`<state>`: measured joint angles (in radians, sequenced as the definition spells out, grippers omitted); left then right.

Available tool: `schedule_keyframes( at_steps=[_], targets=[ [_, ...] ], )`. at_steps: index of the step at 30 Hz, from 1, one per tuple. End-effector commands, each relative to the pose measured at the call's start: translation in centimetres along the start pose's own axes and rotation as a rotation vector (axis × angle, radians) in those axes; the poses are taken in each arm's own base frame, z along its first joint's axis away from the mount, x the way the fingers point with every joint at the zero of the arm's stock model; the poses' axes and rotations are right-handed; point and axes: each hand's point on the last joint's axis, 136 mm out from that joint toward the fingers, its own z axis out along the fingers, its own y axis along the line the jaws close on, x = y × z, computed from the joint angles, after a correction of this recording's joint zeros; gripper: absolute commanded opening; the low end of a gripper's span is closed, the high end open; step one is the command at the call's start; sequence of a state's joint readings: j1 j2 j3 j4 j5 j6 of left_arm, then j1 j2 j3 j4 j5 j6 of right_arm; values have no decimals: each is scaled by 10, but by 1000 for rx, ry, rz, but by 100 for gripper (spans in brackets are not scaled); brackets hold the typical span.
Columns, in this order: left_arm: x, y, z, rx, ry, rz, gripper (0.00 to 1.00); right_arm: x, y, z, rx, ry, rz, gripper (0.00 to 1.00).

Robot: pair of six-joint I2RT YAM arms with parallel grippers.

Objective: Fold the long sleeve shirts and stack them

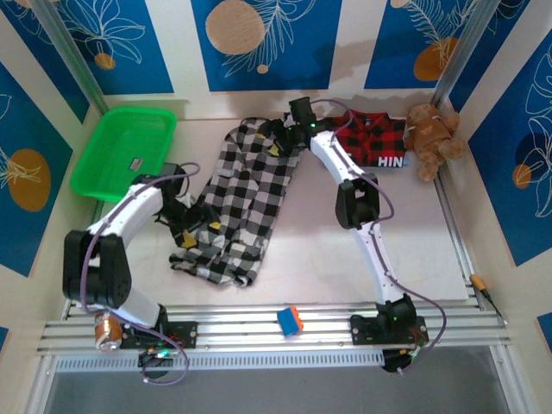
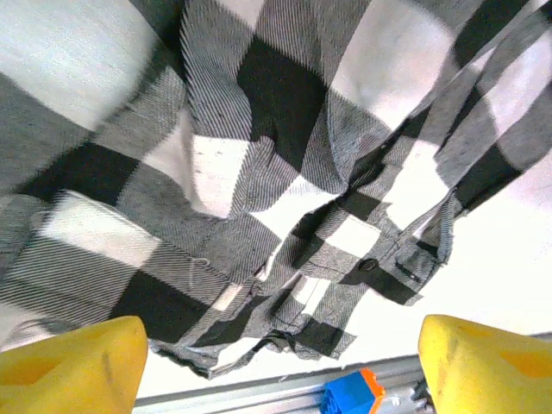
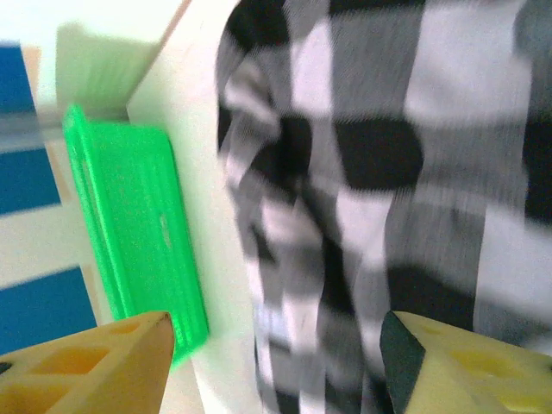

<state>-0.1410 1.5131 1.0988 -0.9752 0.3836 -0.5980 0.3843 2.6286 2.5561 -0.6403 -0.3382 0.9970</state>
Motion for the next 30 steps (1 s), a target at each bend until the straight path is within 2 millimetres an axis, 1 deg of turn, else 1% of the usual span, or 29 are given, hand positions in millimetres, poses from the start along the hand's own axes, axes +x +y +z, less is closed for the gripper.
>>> schedule_keyframes(
  at_steps=[1,3,4,5,7,8,10,11,13,15,18,20,23,25,27,28,30],
  targets=[
    [-25,29,-15,-117,-101,-6,83,93,48,-54,98,110,-176,66],
    [-47,33,-13,-163,-143,31,83,135,31,-56,194,159,-182,67],
    [-57,35,-9,-192,-142,52,83,159,20,-53,236,199,-175,66],
    [-67,36,-5,-213,-143,73,82,184,4,-48,287,247,-162,65],
    [-80,42,6,-246,-146,93,81,223,-23,-40,387,316,-145,62],
    [-84,44,11,-251,-140,97,80,241,-33,-37,428,344,-146,61],
    [-85,49,21,-256,-130,115,79,266,-48,-30,485,370,-157,60],
    [-82,52,28,-253,-116,118,79,276,-55,-26,504,380,-155,59],
    [-73,59,41,-245,-75,114,76,289,-69,-18,525,409,-125,57],
    [-65,58,52,-193,-67,103,76,295,-85,-14,569,414,-112,57],
    [-45,49,70,-80,-21,65,74,295,-110,-10,624,415,-73,56],
    [-30,47,79,-54,26,44,72,289,-126,-15,684,401,-84,56],
    [-10,47,85,-53,48,46,70,273,-145,-30,781,378,-119,57],
    [6,45,86,-40,75,45,68,262,-146,-40,785,363,-139,57],
    [23,36,86,2,98,51,67,253,-142,-51,774,339,-172,59],
    [31,34,86,10,107,53,67,250,-138,-57,759,333,-187,61],
    [44,36,84,-1,118,46,68,249,-126,-66,706,334,-215,63]
  ],
)
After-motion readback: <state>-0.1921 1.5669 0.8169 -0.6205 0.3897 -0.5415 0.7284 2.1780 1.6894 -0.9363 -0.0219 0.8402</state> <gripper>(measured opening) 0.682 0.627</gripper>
